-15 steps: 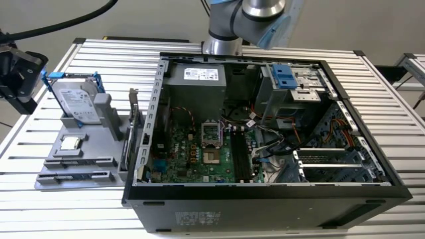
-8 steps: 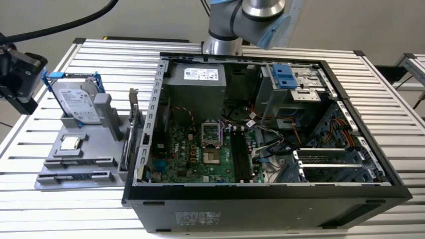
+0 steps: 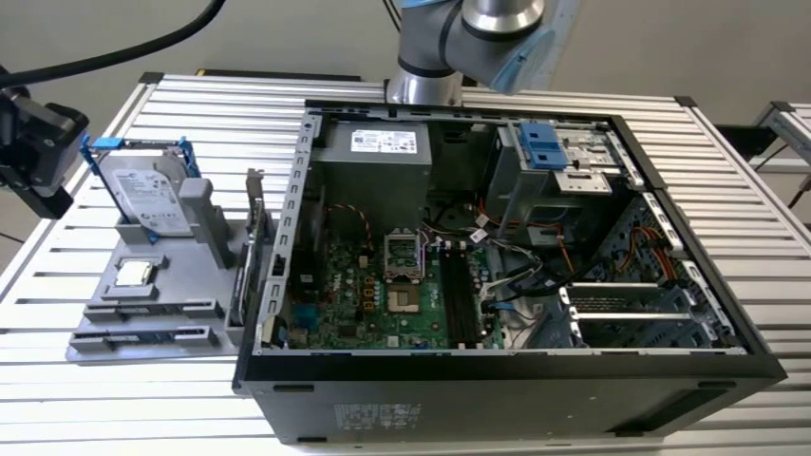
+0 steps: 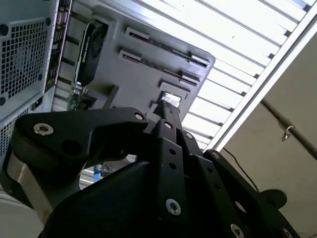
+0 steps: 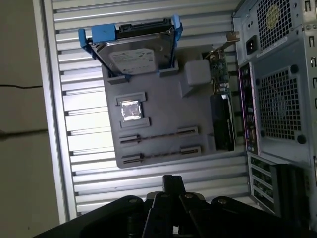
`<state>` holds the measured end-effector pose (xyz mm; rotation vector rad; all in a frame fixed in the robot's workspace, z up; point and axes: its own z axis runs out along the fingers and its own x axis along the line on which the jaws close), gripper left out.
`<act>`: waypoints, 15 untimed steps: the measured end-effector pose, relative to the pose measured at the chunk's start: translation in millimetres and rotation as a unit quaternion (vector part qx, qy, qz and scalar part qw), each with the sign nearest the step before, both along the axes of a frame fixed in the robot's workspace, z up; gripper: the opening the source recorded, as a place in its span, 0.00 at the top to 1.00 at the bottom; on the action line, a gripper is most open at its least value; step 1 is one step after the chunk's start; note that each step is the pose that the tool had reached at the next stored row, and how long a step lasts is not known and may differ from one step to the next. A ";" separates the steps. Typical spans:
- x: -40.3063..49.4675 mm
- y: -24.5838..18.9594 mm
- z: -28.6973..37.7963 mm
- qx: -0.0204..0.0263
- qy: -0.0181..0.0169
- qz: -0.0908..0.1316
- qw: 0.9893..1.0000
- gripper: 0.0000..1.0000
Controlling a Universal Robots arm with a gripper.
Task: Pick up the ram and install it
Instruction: 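Reach for the ram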
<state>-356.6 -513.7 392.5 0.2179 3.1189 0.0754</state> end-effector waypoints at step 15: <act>0.0 0.0 -0.1 0.000 0.000 -0.062 0.998 1.00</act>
